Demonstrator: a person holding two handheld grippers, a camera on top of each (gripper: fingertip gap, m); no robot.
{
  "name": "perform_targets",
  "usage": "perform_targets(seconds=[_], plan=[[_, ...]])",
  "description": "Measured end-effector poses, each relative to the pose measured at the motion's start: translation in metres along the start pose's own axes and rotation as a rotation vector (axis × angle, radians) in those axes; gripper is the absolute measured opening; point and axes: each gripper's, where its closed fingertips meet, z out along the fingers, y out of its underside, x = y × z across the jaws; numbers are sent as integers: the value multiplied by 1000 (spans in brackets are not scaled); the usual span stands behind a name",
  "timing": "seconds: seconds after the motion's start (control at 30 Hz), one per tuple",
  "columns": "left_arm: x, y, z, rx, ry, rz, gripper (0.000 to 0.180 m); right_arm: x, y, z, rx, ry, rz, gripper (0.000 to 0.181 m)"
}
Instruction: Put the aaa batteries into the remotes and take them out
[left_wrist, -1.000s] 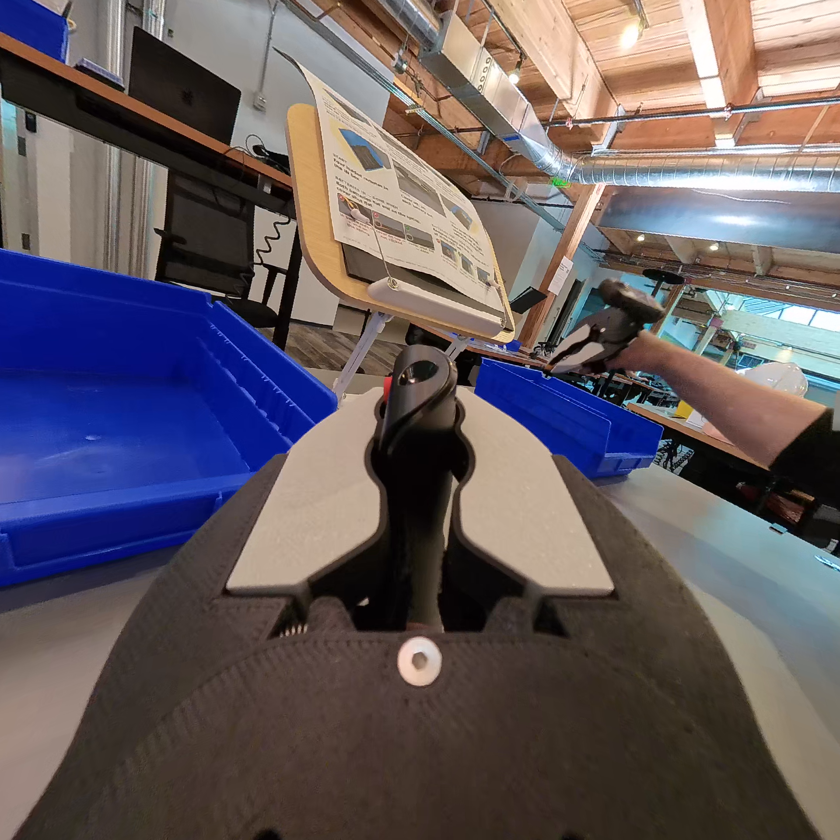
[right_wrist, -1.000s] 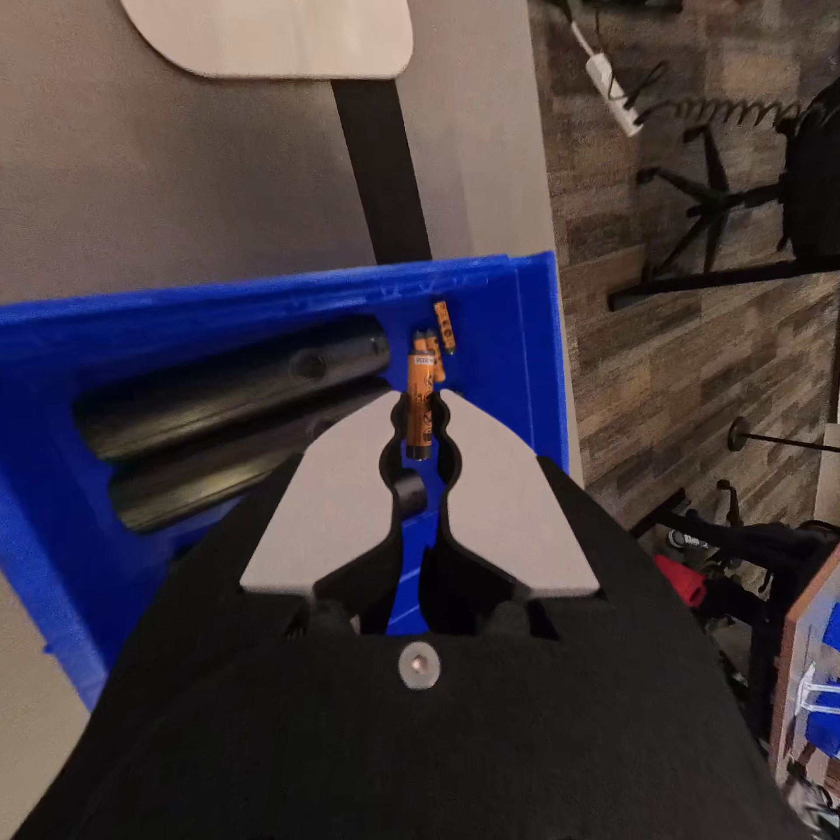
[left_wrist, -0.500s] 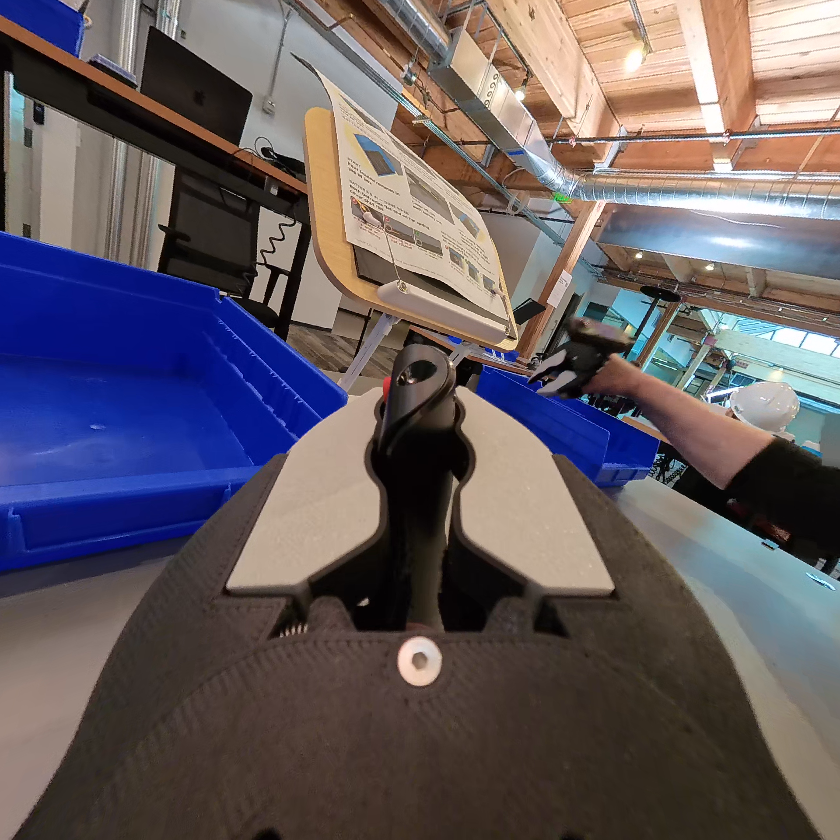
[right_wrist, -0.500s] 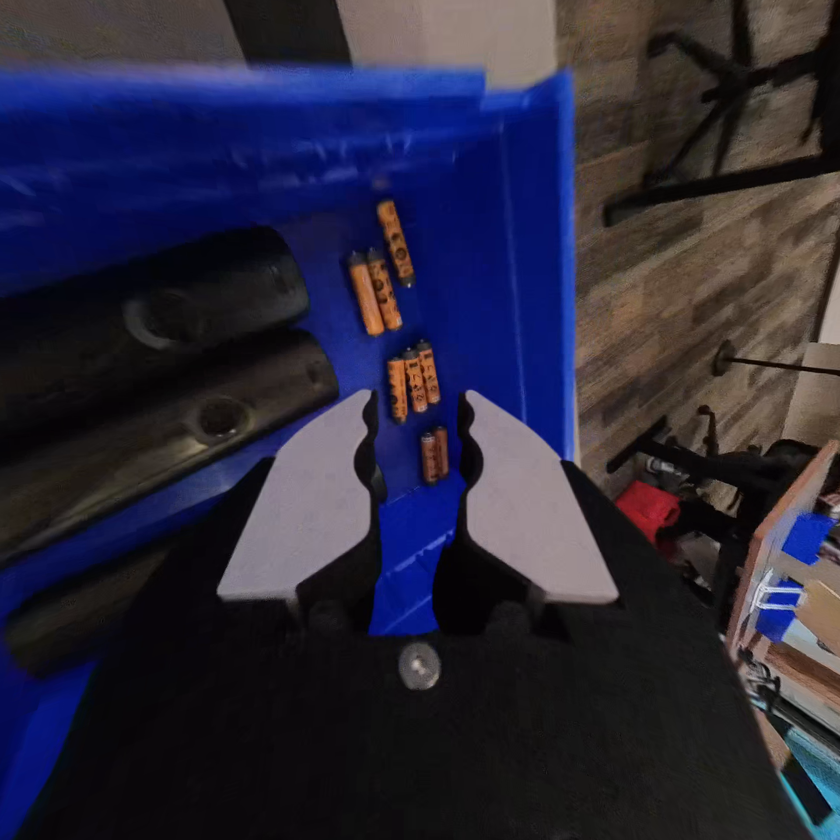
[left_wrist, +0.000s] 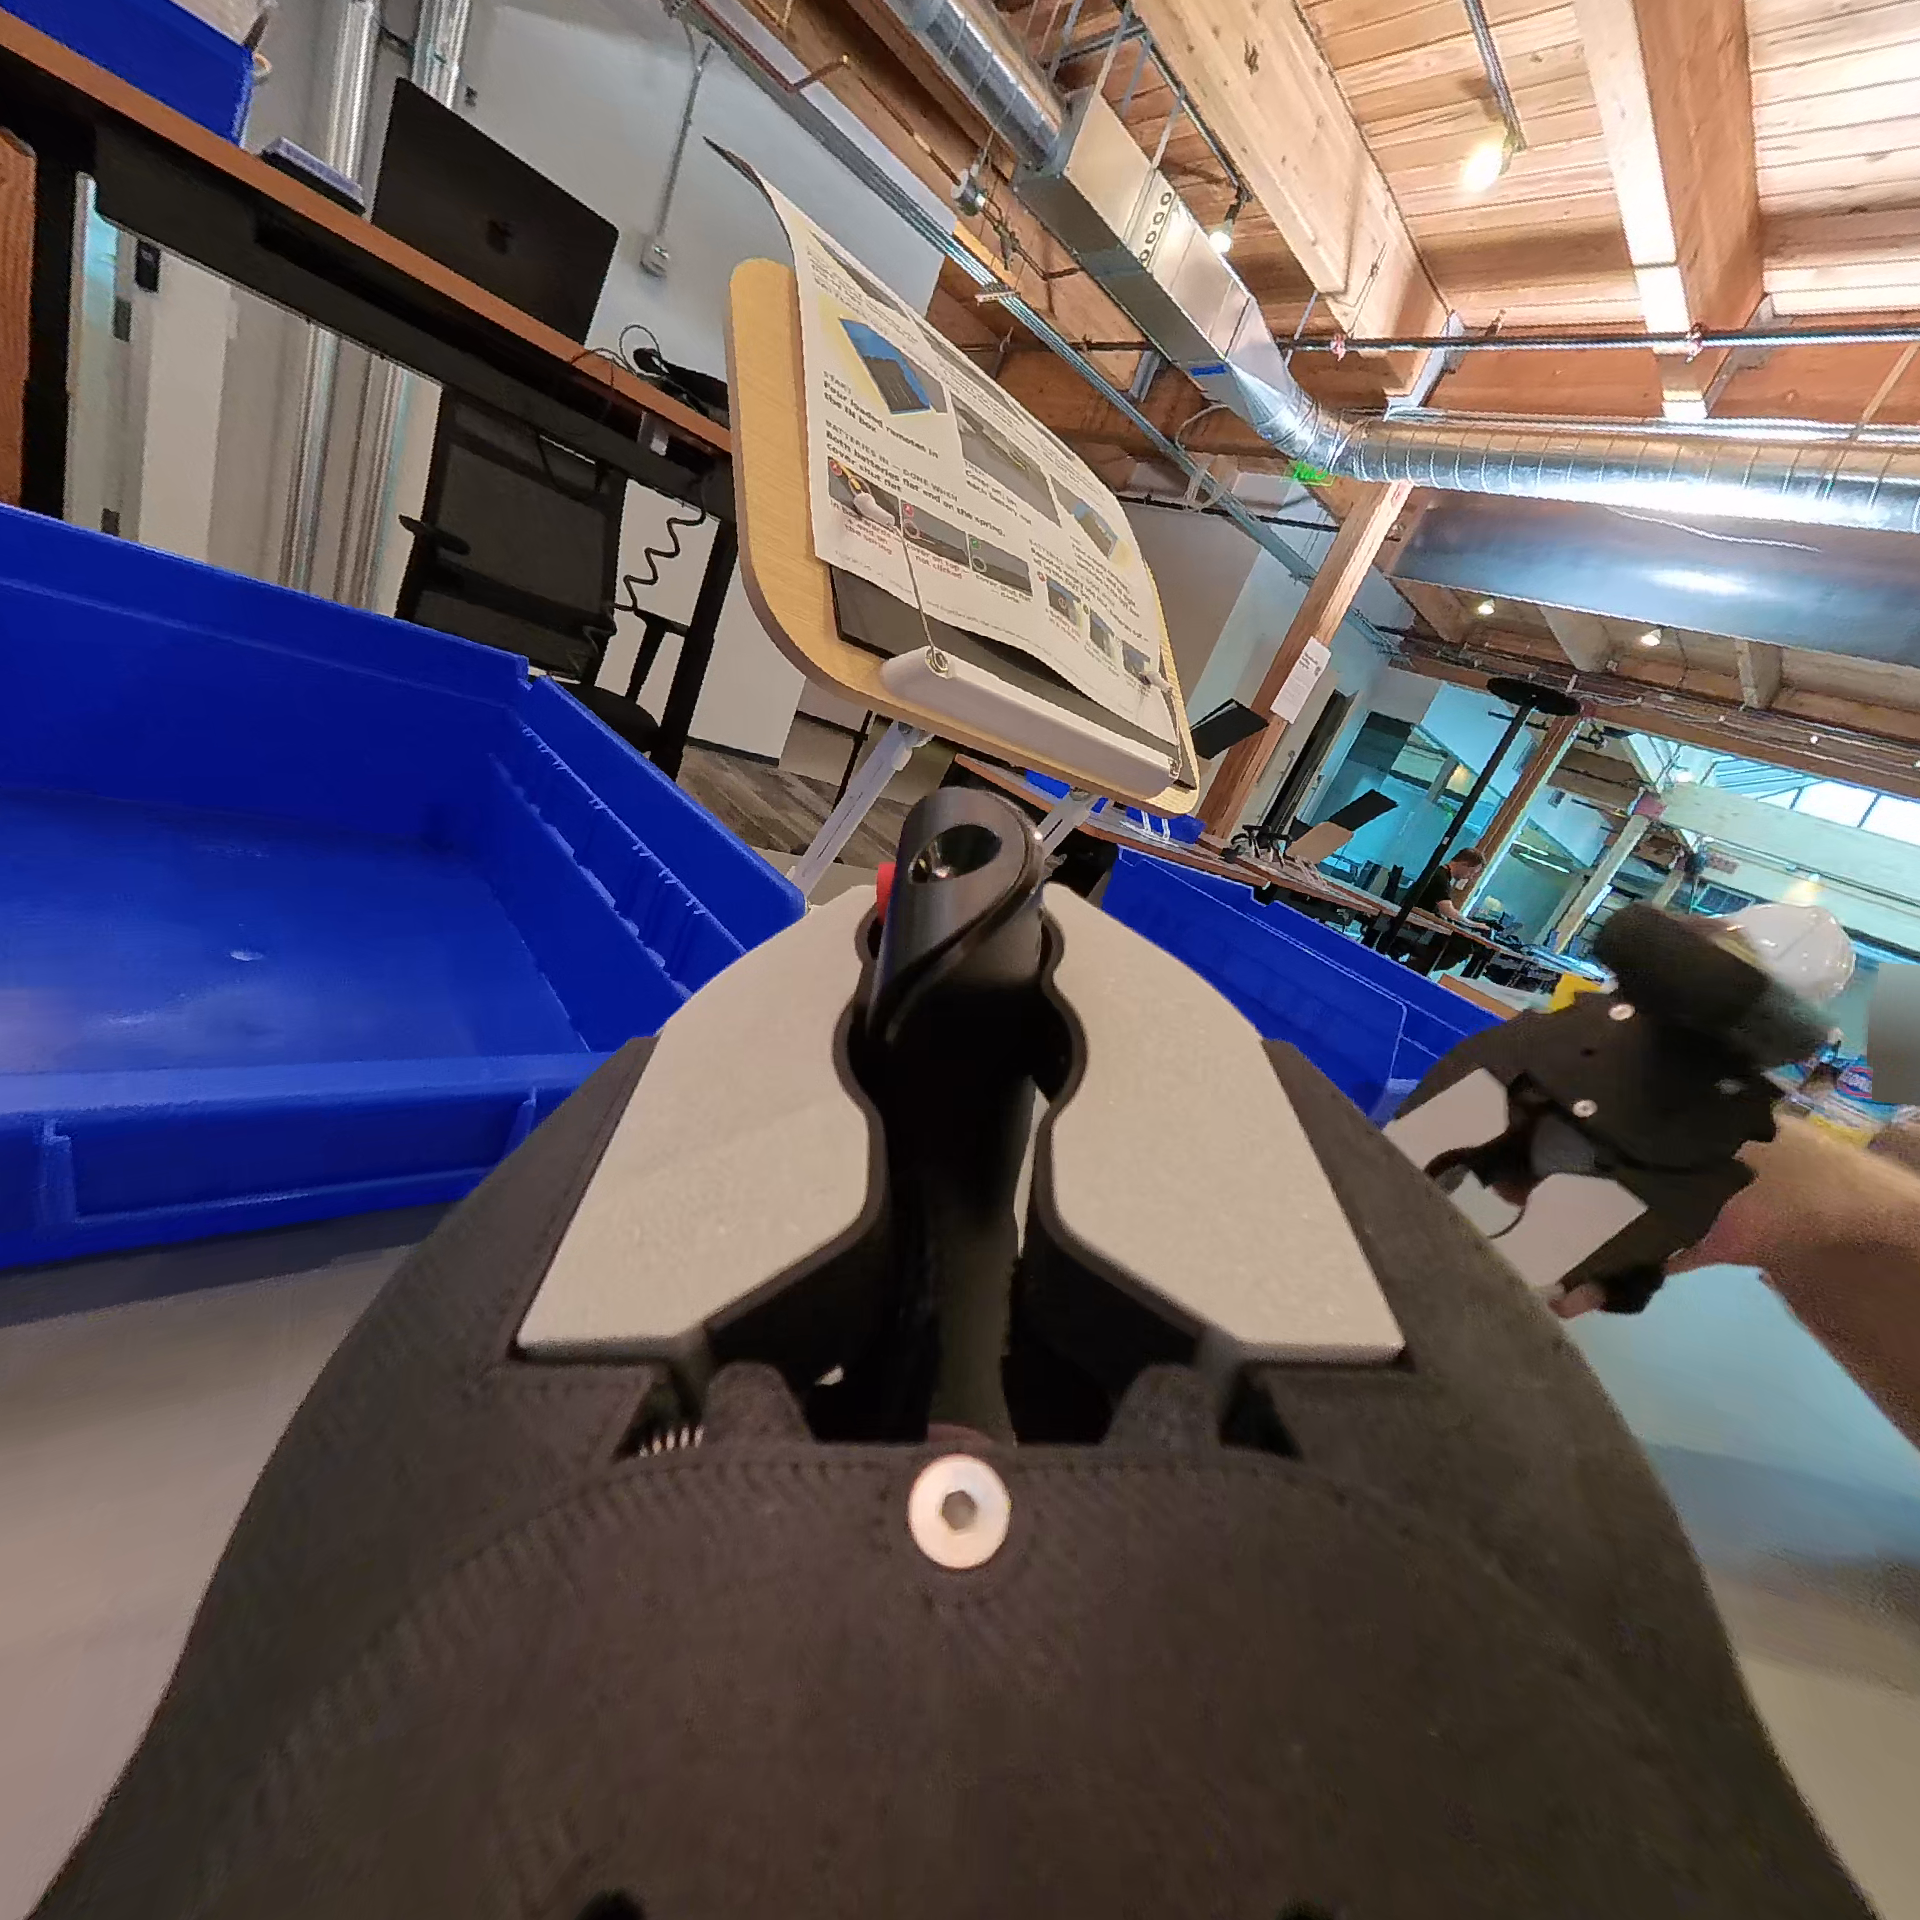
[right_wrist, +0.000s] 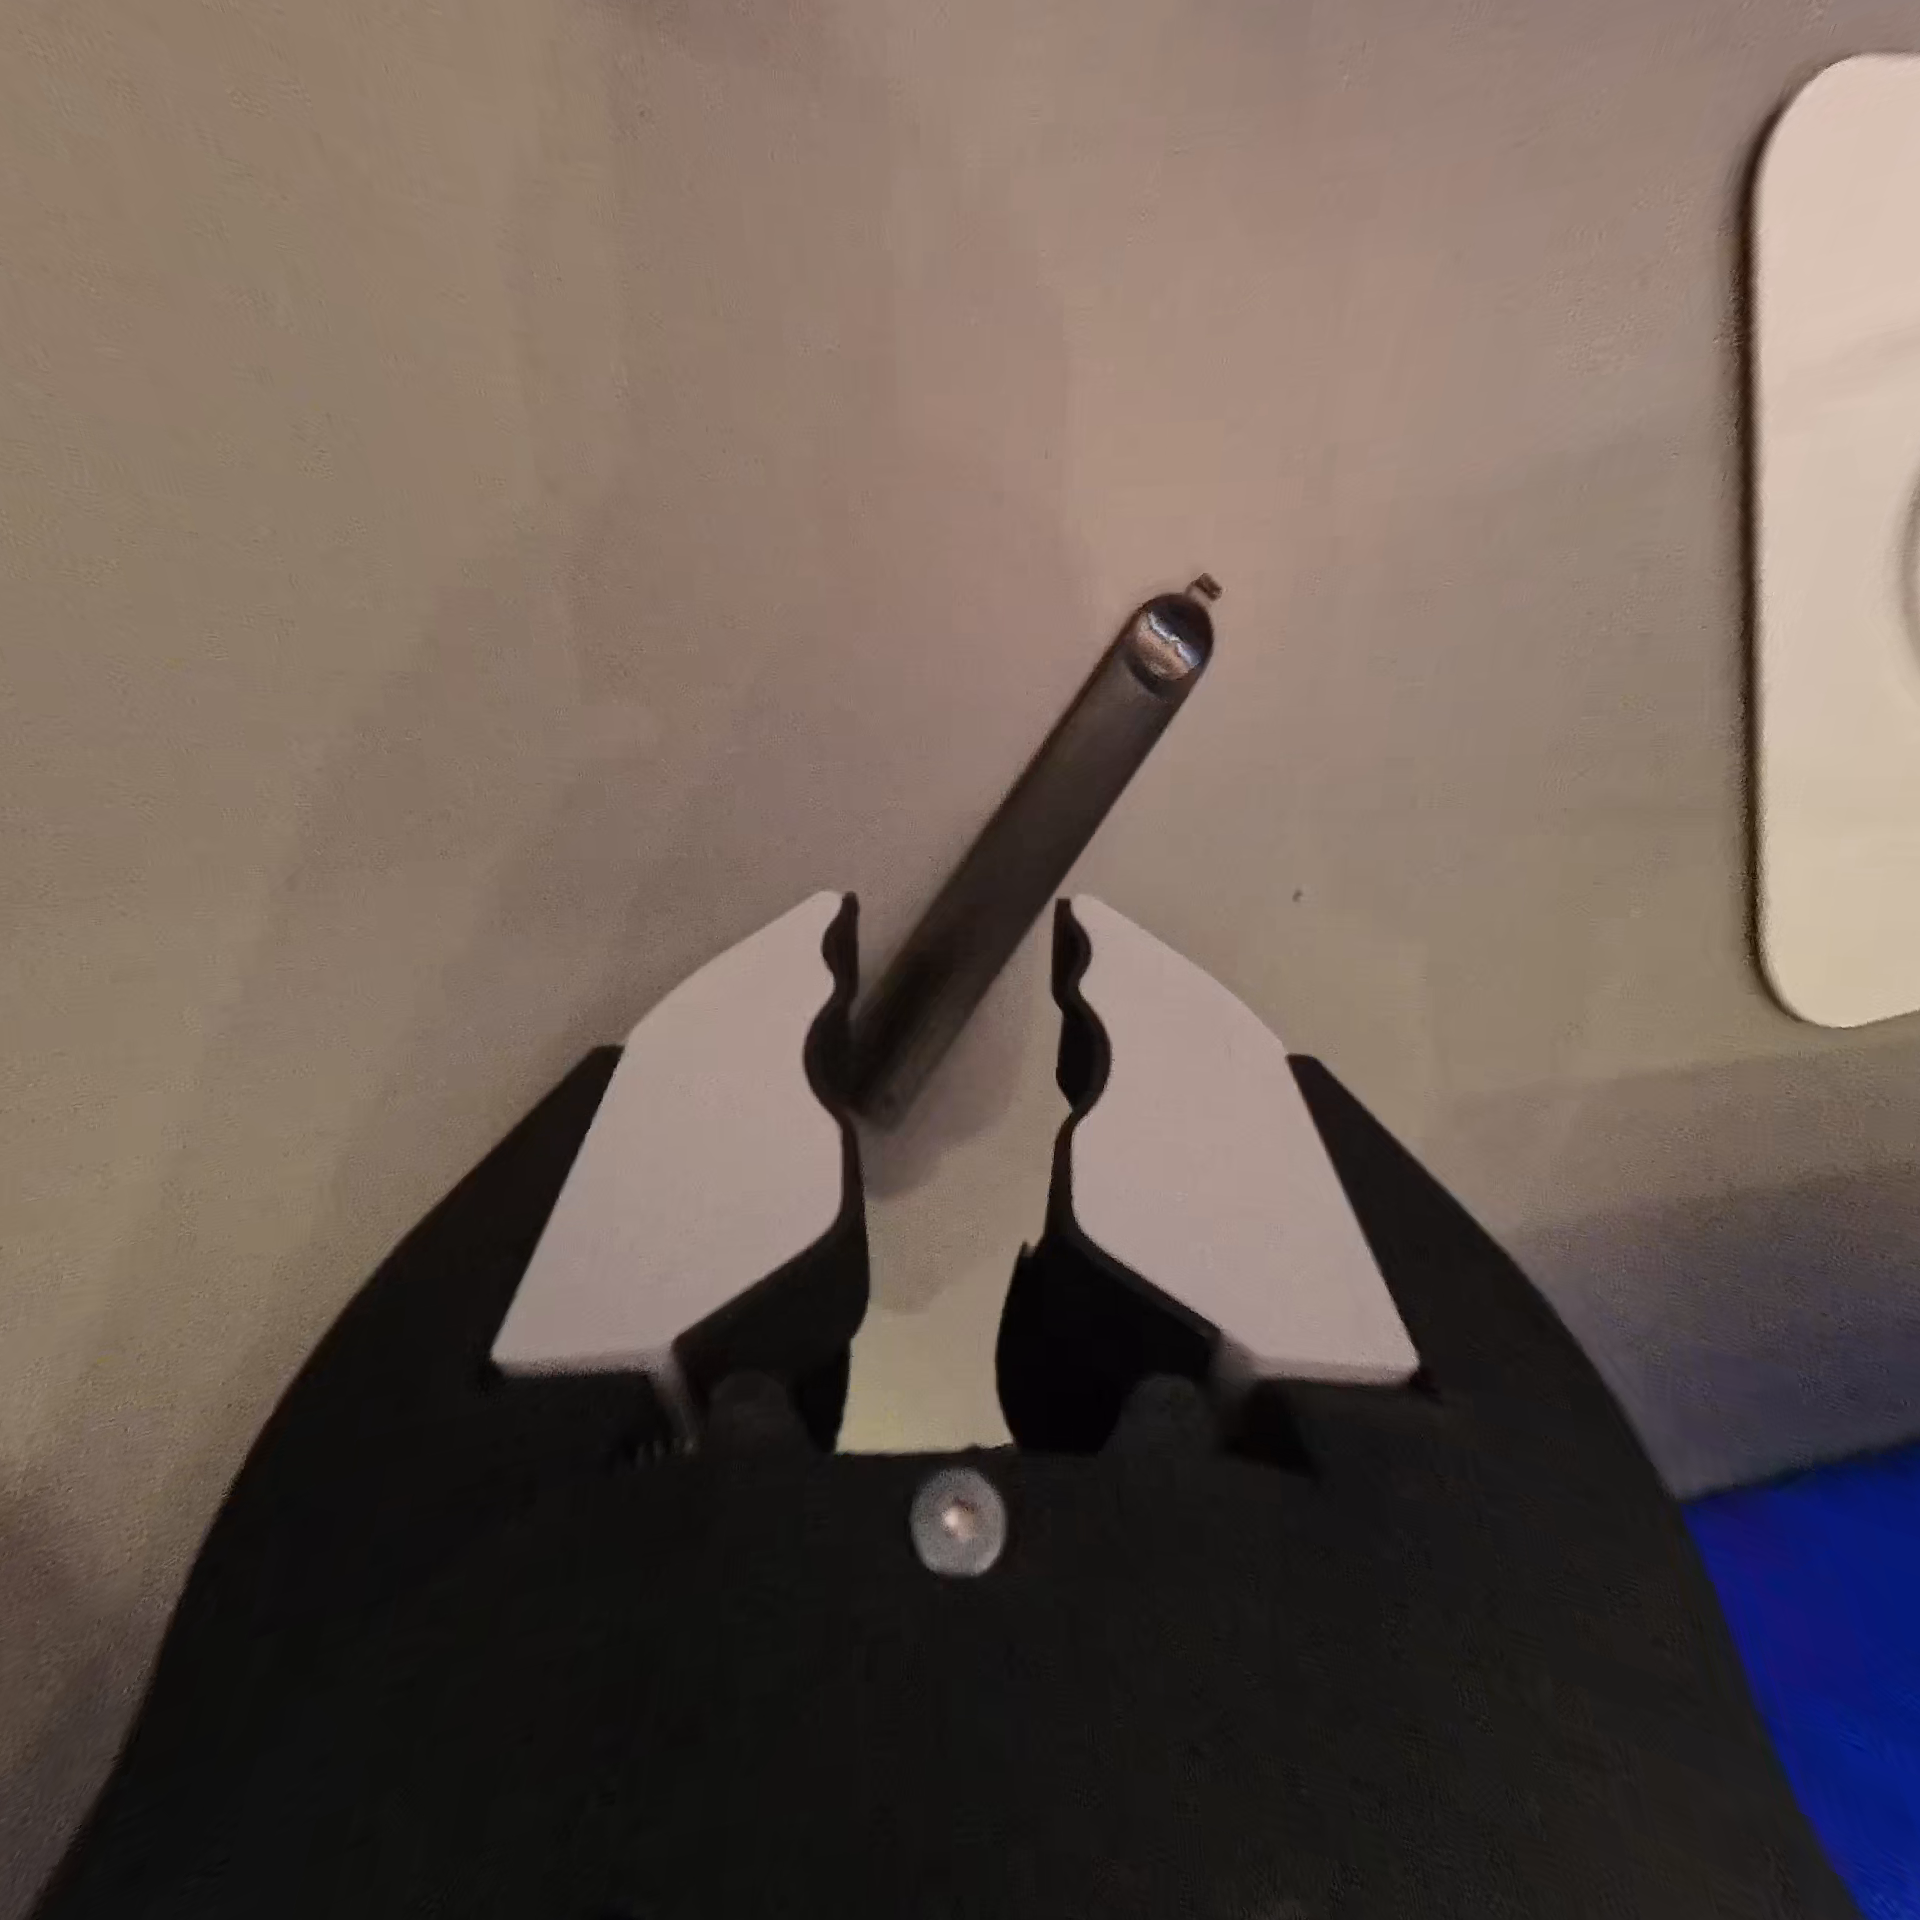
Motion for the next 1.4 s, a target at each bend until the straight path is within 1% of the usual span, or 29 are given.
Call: perform_targets(seconds=[0.1,0.17,0.23,0.3,0.37,0.43,0.53,0.6,0.63,0.7,0.77,0.87,1.1,1.2,1.4], plan=[[-1,0,-1,3,-6,-9,25,1,4,24,-24,-44,128,40],[-2,-1,-1,5,-9,-18,25,8,0,28,18,-36,175,22],[-4,-1,-2,11,-14,-28,25,12,-1,31,48,-68,241,21],[-7,-1,-3,15,-21,-49,25,14,-6,33,117,-92,280,20],[-11,0,-4,21,-31,-87,25,13,-11,31,144,-94,266,20],[-18,1,-5,27,-53,-144,24,12,-33,20,240,-98,241,19],[-30,5,-8,44,-77,-256,24,7,-83,1,367,-64,124,19],[-35,4,-10,84,-71,-342,24,-7,-121,-5,441,-93,43,19],[-36,3,-11,103,-68,-376,24,-11,-139,-5,469,-74,-12,19],[-36,-1,-13,129,-79,-397,24,-17,-169,2,478,-35,-101,20],[-36,-4,-13,153,-89,-400,24,-23,-196,7,526,-13,-154,20],[-36,-6,-14,170,-88,-425,24,-28,-220,18,542,8,-207,20],[-42,-8,-17,210,-91,-489,24,-17,-227,49,448,100,-234,19],[-43,-8,-18,215,-95,-503,24,-18,-229,49,470,94,-230,19],[-46,-9,-20,232,-97,-536,24,-21,-232,50,418,110,-309,19]])
